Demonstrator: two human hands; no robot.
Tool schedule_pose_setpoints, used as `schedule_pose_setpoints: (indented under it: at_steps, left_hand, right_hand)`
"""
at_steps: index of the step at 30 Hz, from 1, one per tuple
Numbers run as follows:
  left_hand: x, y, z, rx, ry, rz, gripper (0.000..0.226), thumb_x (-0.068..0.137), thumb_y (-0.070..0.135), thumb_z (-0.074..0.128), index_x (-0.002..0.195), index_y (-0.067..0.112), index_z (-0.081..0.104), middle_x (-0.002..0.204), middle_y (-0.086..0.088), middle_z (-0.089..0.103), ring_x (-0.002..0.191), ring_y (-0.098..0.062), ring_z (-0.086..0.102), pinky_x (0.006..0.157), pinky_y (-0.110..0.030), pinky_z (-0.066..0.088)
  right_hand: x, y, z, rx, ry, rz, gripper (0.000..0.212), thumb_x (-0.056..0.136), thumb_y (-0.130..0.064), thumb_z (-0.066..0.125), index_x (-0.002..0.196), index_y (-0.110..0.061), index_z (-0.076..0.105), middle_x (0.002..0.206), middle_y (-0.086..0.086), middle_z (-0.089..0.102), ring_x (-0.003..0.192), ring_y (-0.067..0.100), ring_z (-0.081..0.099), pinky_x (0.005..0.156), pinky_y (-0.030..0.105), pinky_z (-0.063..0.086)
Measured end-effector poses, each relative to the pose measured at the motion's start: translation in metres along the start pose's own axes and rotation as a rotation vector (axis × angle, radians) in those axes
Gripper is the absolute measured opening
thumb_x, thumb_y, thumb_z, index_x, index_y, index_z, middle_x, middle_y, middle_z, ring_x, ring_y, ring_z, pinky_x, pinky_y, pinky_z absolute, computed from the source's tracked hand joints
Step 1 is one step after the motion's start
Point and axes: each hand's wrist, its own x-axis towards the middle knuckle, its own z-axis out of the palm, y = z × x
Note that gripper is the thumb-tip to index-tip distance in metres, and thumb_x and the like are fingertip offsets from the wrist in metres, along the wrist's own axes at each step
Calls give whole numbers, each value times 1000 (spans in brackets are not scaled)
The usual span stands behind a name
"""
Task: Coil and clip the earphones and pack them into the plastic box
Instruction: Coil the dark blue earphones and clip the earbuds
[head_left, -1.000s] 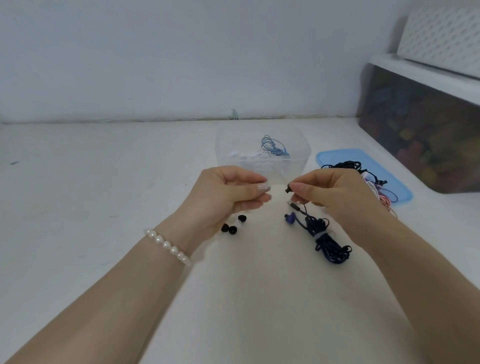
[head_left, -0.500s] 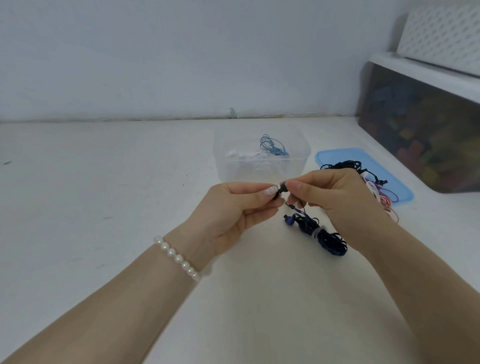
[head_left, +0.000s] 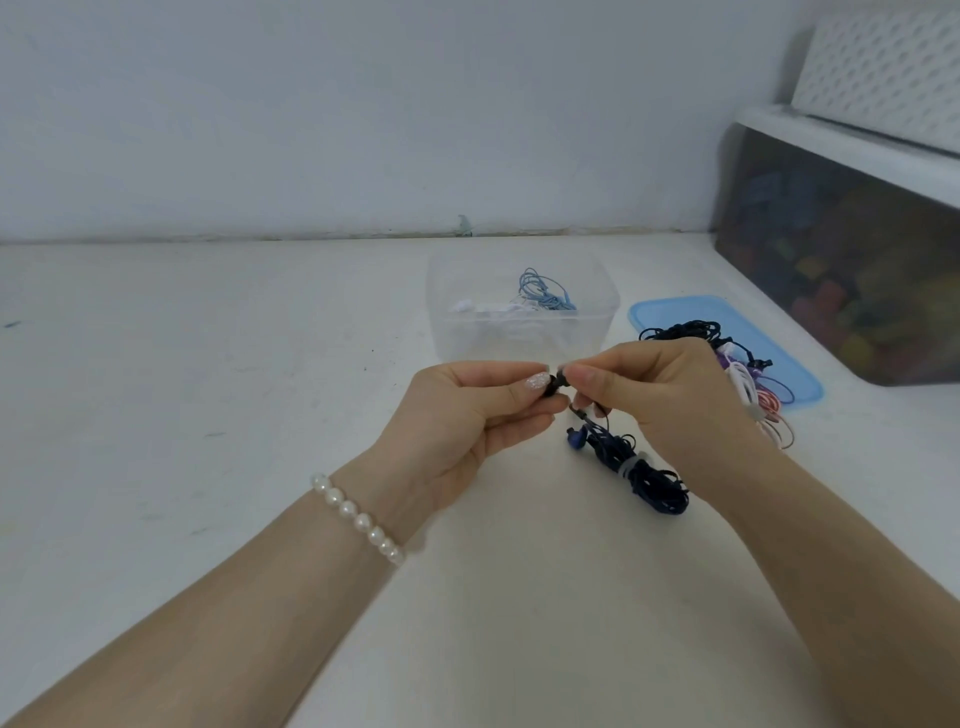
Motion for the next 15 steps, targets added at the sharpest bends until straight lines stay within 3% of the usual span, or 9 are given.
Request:
schedule_pose_setpoints:
  at_steps: [6,9,15]
  left_hand:
    - [0,-1,0,20,12,19,9,77,-2,62,83,0,69,76,-9,73,67,-15,71,59,-20,56]
    - [0,-1,0,23,8,30,10,77,-2,62,85,0,69,77,-10,73,69,-15,71,60,-19,56]
    - [0,-1,0,27,0,37,10,78,-3,62,85,-1,69,75,-10,73,67,-15,71,60,-19,56]
  right_hand:
    - [0,2,0,-5,0,-2,13,77,-13,68,67,-19,72,54,-3,65,54,10,57,61,23,50]
    - [-1,1,1,46,-6,4,11,78,-9,66,69,-13,72,51,-3,64,52,9,56,55,14,46]
    - [0,2,3,37,13,0,9,79,-9,66,71,-9,71,50,-4,64,49,7,59,52,11,44]
